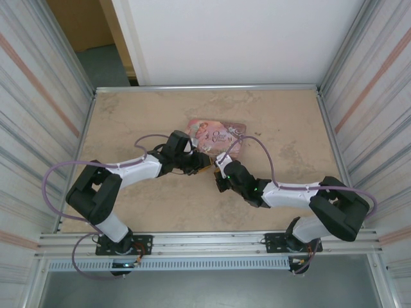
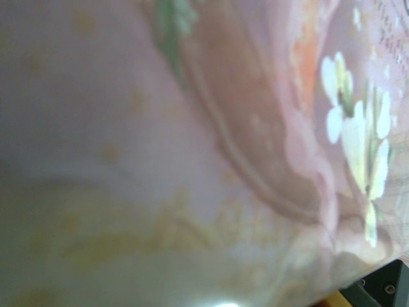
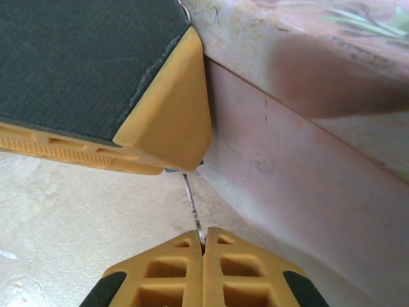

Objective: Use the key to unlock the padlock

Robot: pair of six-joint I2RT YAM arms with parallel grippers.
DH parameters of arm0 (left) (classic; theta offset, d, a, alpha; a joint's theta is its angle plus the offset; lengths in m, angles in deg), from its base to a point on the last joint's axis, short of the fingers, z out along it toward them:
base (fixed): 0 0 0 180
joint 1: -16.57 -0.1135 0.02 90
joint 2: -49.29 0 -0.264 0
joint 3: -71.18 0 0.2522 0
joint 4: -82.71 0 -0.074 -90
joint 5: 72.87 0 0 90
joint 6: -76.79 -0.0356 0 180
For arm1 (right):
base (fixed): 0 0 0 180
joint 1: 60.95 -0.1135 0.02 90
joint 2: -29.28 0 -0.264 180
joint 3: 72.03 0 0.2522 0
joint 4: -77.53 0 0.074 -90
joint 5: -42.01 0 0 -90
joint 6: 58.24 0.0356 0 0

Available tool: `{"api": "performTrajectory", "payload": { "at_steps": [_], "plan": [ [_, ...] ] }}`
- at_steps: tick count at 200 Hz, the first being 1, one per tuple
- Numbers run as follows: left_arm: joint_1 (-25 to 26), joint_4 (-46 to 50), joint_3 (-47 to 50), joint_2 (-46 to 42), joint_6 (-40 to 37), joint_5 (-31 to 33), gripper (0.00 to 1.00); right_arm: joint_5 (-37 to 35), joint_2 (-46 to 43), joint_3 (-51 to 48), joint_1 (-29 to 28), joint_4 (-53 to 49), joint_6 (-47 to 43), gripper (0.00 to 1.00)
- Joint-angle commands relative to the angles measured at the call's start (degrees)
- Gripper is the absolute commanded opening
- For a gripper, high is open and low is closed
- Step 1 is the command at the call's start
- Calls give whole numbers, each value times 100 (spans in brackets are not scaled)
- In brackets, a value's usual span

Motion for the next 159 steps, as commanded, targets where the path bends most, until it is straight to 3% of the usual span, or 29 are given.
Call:
{"api": "performTrajectory", "payload": {
  "at_steps": [1, 159],
  "plan": [
    [-6, -76, -182, -306, 150, -317, 5, -135, 68, 40, -22, 158, 53, 0],
    [-1, -1, -191, -429, 202, -379, 5, -292, -49, -20, -31, 519, 42, 0]
  ]
}}
